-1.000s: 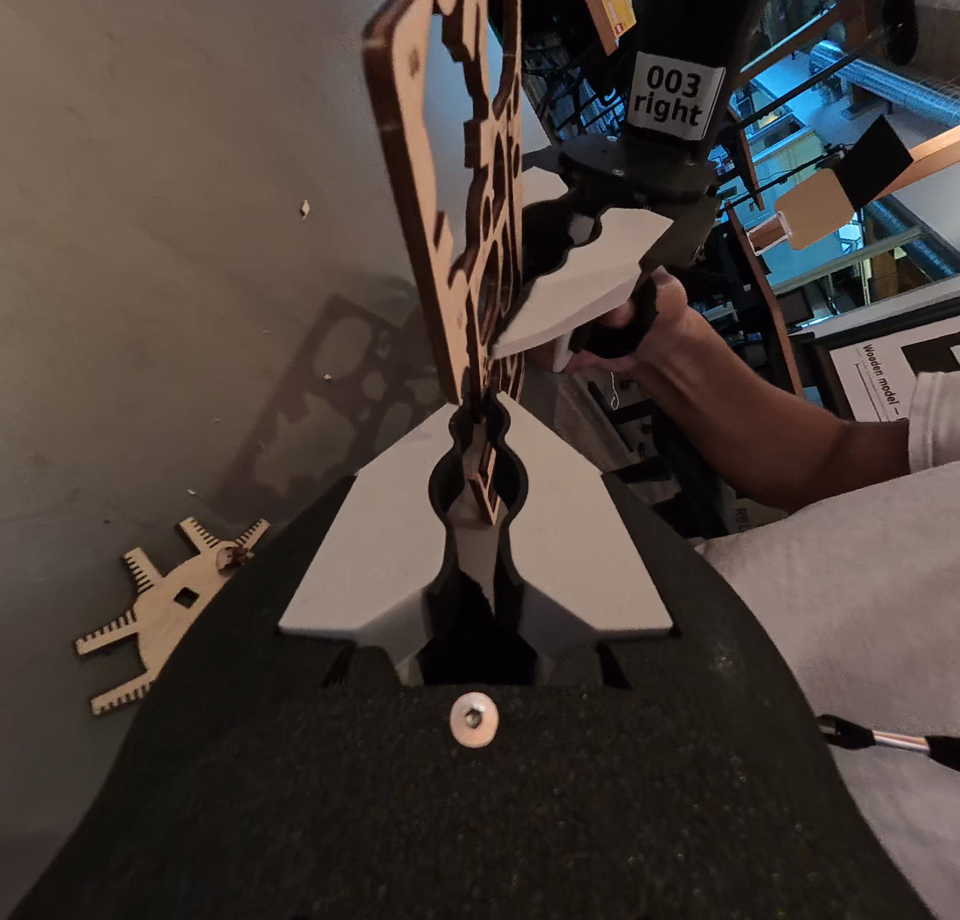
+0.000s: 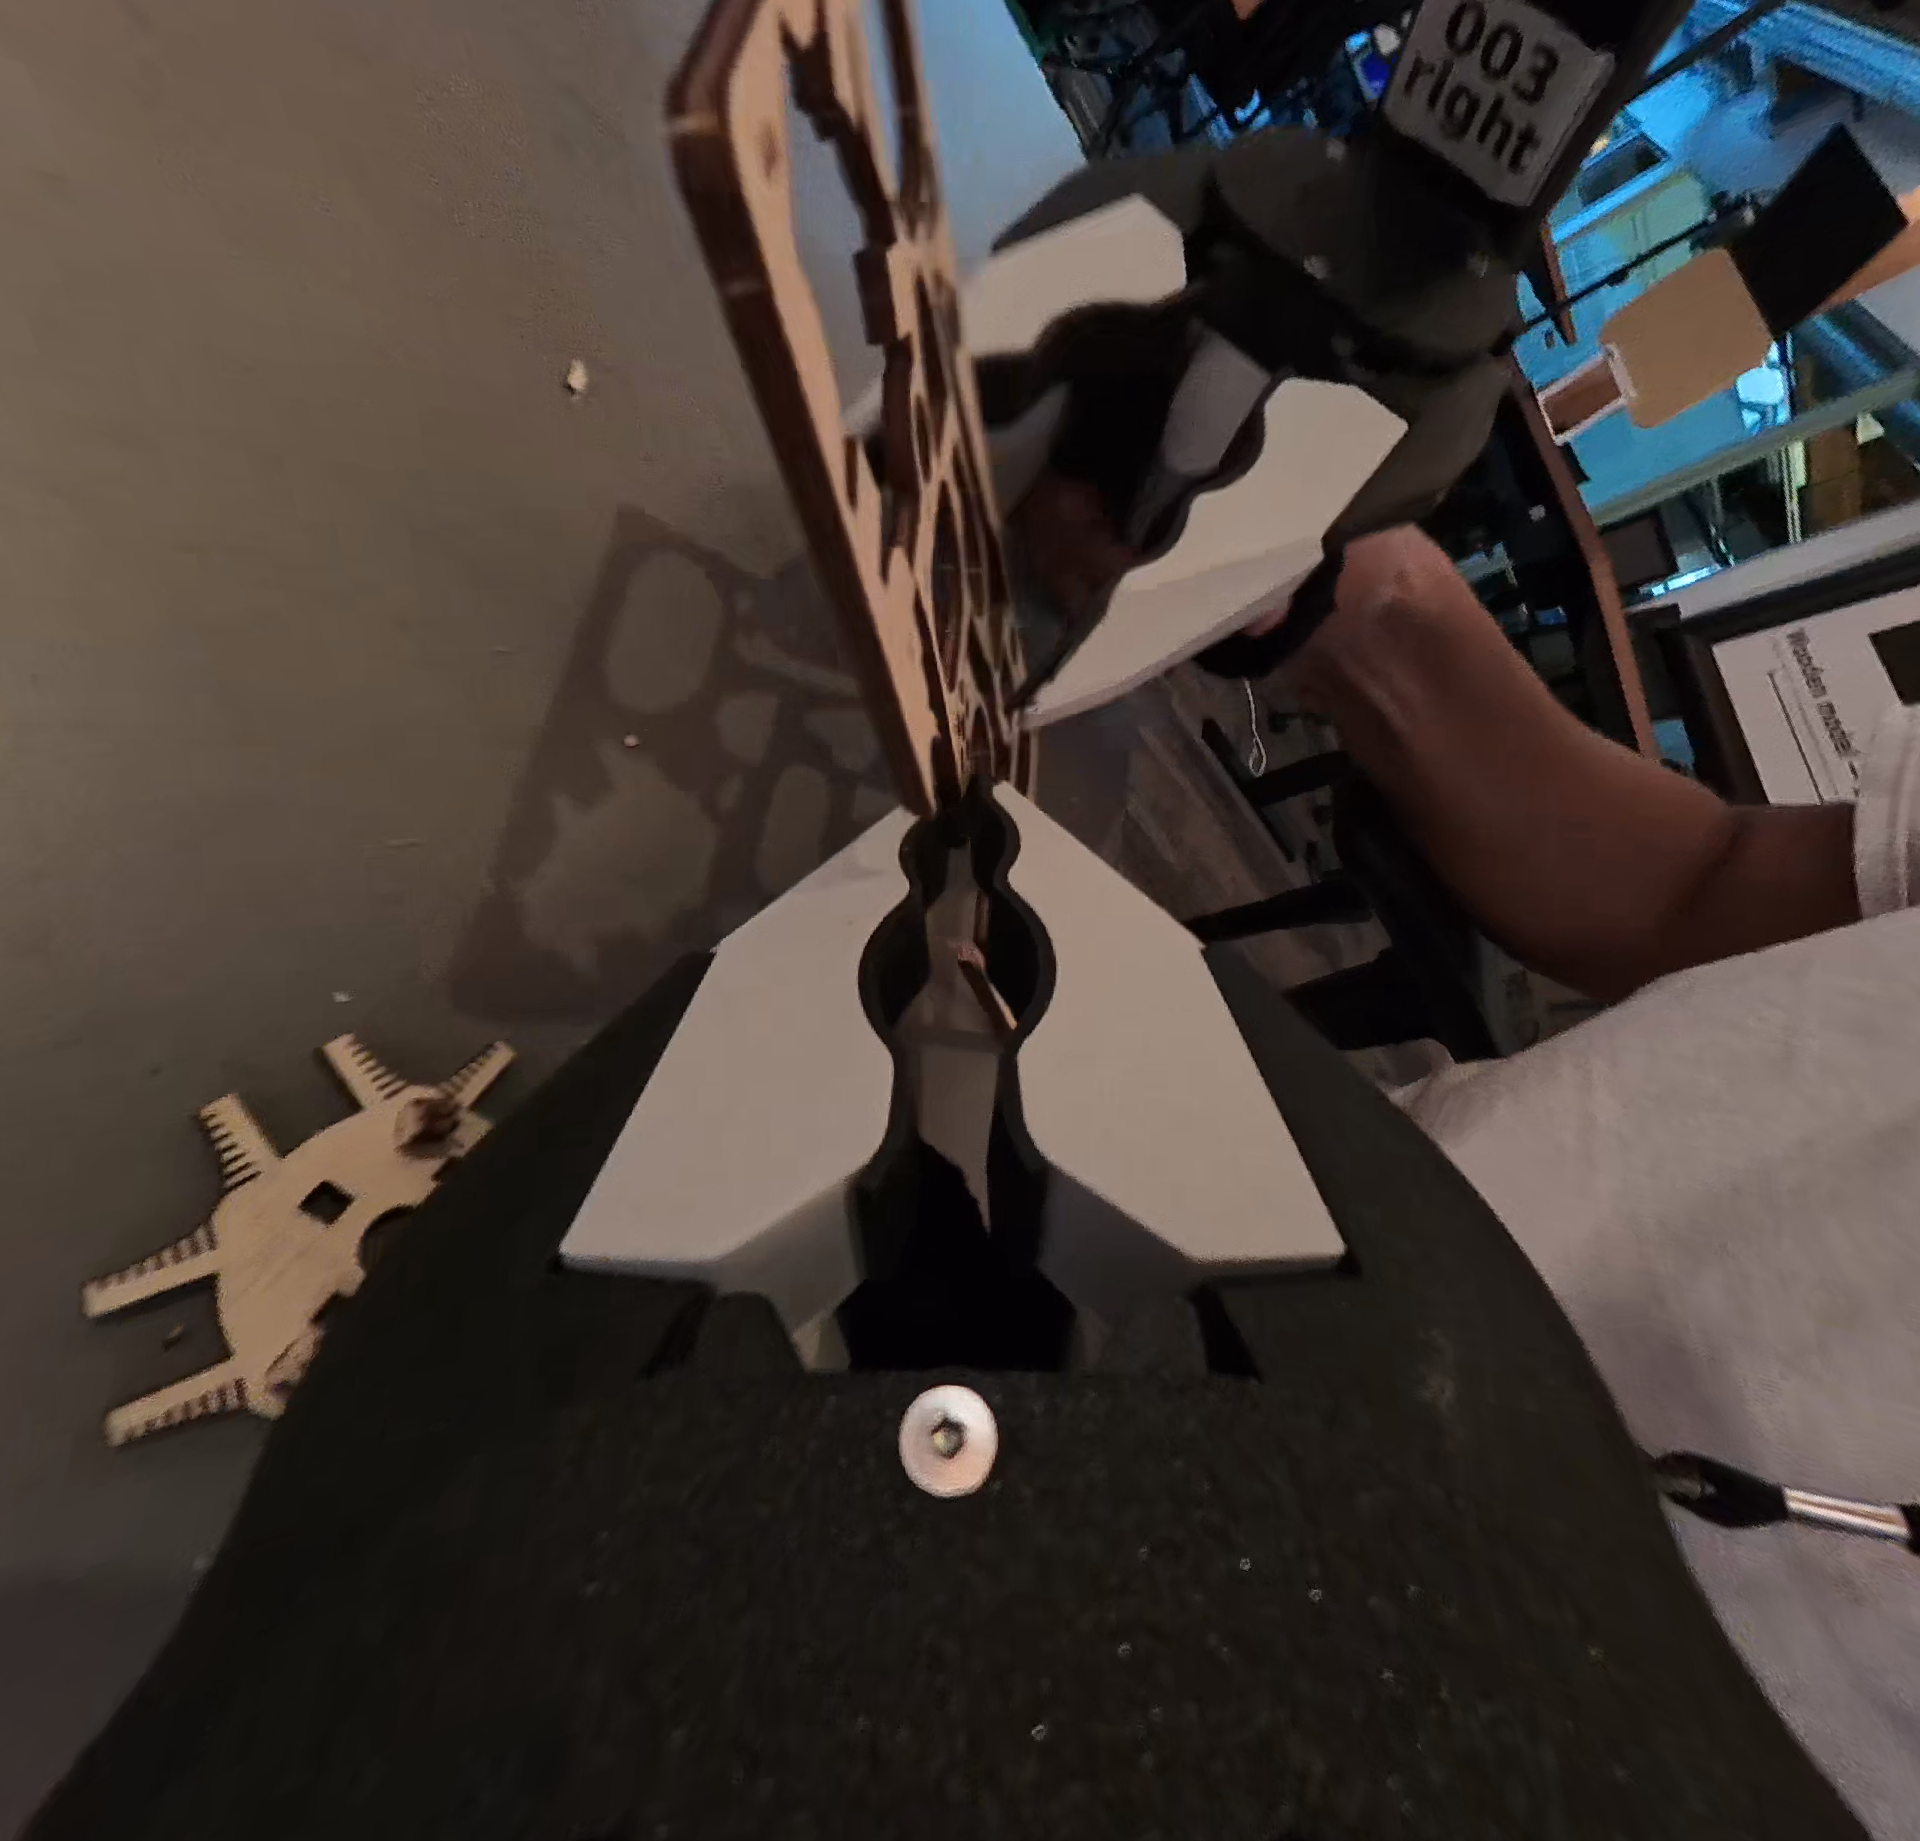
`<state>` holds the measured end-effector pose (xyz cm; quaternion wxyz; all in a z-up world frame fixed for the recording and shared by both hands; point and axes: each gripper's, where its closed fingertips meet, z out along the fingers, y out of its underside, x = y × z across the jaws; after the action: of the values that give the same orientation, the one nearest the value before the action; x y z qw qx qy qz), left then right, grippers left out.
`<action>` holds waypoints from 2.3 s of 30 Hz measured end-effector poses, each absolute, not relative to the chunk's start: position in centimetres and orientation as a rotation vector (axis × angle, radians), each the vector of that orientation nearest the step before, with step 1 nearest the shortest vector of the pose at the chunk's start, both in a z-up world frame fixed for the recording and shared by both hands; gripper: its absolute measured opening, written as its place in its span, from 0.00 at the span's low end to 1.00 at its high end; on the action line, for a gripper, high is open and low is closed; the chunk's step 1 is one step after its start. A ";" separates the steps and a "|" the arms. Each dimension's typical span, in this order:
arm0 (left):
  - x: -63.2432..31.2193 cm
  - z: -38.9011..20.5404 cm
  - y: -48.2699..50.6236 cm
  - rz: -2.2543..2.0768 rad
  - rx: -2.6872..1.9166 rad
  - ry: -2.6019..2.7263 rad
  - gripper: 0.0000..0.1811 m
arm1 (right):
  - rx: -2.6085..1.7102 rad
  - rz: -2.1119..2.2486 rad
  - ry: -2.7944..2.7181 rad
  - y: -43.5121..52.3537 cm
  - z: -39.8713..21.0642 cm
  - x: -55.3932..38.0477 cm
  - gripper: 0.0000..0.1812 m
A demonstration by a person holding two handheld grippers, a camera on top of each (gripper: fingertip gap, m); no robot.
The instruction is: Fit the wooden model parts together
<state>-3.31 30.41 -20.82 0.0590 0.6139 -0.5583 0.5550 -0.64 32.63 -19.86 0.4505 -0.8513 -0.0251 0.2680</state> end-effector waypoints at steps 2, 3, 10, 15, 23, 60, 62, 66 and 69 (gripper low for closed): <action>-3.5 -20.6 30.1 1.692 1.822 -1.704 0.00 | -2.109 0.649 -0.159 31.9 -19.4 0.1 0.35; -3.6 -20.4 29.9 1.696 1.797 -1.716 0.00 | -2.107 0.685 -0.217 31.5 -18.8 0.1 0.33; -4.3 -19.3 28.9 1.750 1.635 -1.828 0.00 | -2.280 0.324 -0.553 30.8 -12.5 1.5 0.30; -4.0 -18.3 30.1 1.755 1.707 -1.709 0.00 | -2.270 0.427 -0.663 30.6 -11.1 -2.9 0.25; -6.3 -17.7 28.9 1.610 1.567 -2.011 0.00 | -2.307 0.404 -0.781 31.1 -15.6 -5.5 0.04; -4.6 -14.3 37.2 1.997 2.050 -1.729 0.20 | -1.914 0.330 0.096 33.1 -11.4 -0.8 0.01; -4.4 -13.3 37.6 2.049 2.089 -1.698 0.29 | -1.967 -0.004 -0.025 33.1 -11.3 -0.1 0.01; -4.4 -9.9 35.6 2.177 1.958 -1.497 0.46 | -1.965 -0.733 -0.426 33.2 -11.1 -0.5 0.01; -4.4 -9.2 34.6 2.195 1.943 -1.397 0.44 | -1.904 -1.013 -0.655 33.8 -11.7 -1.9 0.01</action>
<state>-4.37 34.63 -9.21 -0.0527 0.5976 -0.4295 0.6750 -1.86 33.75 -11.66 0.4292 -0.7629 -0.2625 -0.4060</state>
